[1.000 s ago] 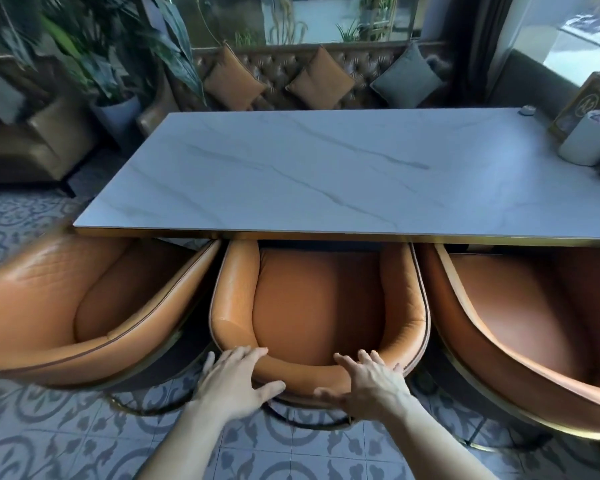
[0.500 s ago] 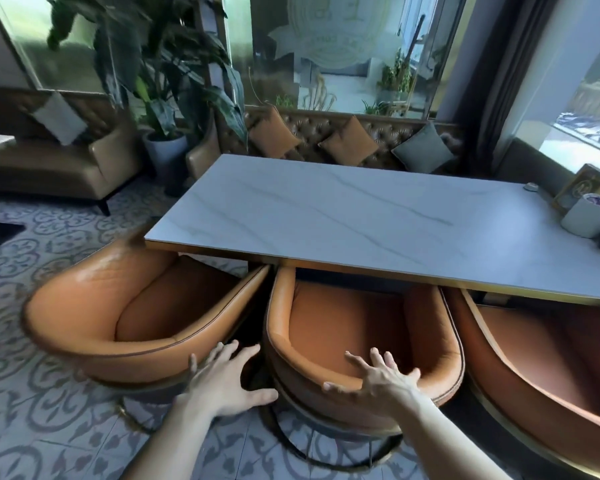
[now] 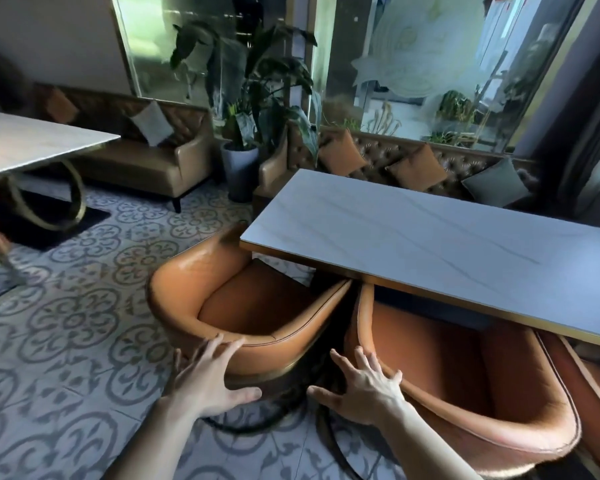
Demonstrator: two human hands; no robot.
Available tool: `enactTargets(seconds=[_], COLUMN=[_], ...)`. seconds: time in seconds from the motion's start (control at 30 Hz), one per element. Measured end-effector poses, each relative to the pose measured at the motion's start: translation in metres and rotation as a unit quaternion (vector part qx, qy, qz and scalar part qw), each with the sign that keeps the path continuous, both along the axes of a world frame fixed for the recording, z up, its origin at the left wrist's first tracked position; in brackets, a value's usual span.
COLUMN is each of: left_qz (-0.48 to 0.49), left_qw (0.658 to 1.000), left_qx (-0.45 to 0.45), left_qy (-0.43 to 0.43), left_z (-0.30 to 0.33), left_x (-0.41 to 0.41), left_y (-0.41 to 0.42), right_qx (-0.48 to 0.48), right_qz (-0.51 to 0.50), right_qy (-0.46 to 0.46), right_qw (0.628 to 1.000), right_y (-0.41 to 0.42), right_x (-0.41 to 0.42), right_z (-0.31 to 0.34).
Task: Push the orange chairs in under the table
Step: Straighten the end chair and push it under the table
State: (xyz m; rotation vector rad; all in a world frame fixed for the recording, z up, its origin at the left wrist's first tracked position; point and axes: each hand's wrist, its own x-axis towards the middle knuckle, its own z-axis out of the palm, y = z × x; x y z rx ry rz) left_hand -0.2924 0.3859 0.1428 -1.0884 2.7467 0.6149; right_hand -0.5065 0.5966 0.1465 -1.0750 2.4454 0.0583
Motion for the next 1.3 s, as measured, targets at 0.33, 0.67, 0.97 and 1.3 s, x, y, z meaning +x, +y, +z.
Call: enactTargets(seconds=[0.33, 0.67, 0.97, 1.3], left_qz=[0.065, 0.053, -0.037, -0.27], left_qw=[0.997, 0.997, 0.997, 0.959], left_qx=[0.037, 0.019, 0.061, 0.048], left_qy=[0.028, -0.051, -0.041, -0.065], left_z=[-0.037, -0.056, -0.083, -0.143], left_x=[0.039, 0.047, 0.01, -0.02], left_y=[-0.119, -0.275, -0.382, -0.485], right_qx=[0.013, 0.02, 0.015, -0.008], right_qz=[0.072, 0.062, -0.022, -0.171], right_qy=[-0.01, -0.069, -0.078, -0.112], right_qw=[0.997, 0.995, 0.997, 0.979], right_y=[-0.157, -0.309, -0.373, -0.441], right_x=[0.021, 0.017, 0.021, 0.099], right_z=[-0.048, -0.074, -0.094, -0.152])
